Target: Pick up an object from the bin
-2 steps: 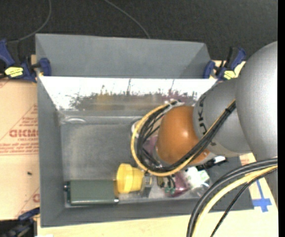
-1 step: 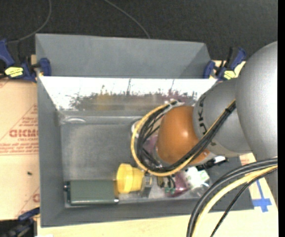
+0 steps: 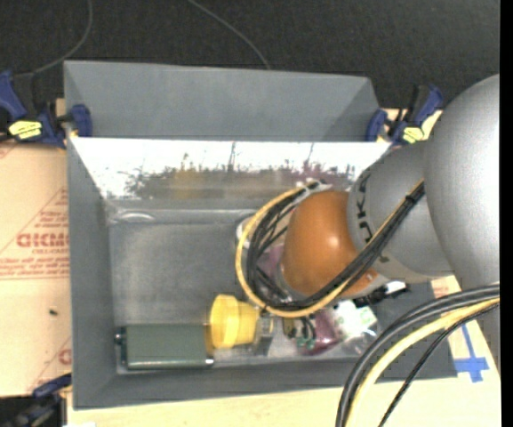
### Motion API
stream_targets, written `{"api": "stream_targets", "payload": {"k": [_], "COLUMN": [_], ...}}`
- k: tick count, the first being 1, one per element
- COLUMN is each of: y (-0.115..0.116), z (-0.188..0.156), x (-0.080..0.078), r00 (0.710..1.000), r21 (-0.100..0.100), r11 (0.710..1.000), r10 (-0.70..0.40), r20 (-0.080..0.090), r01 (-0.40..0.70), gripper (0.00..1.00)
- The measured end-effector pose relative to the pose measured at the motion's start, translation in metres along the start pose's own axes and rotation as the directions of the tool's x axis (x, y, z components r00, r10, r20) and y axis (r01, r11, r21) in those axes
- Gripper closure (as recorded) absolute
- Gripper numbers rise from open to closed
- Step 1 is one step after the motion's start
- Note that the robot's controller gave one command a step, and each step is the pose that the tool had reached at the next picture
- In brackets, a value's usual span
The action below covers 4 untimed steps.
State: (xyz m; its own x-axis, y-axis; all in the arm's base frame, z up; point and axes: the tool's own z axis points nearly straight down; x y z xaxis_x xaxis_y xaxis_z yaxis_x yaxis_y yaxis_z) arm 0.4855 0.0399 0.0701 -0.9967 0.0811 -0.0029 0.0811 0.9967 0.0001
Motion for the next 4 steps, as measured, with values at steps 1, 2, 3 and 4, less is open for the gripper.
{"api": "stream_targets", "payload": {"k": [1,2,3,4], "y": [0.0,0.0,0.0,-0.0001], "z": [0.0,0.0,0.0,0.0], "x": [0.0,0.0,0.0,0.0], "r00": [1.0,1.0,1.0,1.0], "r21": [0.0,0.0,0.0,0.0], "r11": [1.0,1.0,1.0,1.0], "r10": [0.0,-0.001,-0.001,-0.001], "r20": [0.0,0.0,0.0,0.0], "r01": [0.0,0.001,0.001,0.001], "gripper": [1.0,1.0,1.0,1.0]}}
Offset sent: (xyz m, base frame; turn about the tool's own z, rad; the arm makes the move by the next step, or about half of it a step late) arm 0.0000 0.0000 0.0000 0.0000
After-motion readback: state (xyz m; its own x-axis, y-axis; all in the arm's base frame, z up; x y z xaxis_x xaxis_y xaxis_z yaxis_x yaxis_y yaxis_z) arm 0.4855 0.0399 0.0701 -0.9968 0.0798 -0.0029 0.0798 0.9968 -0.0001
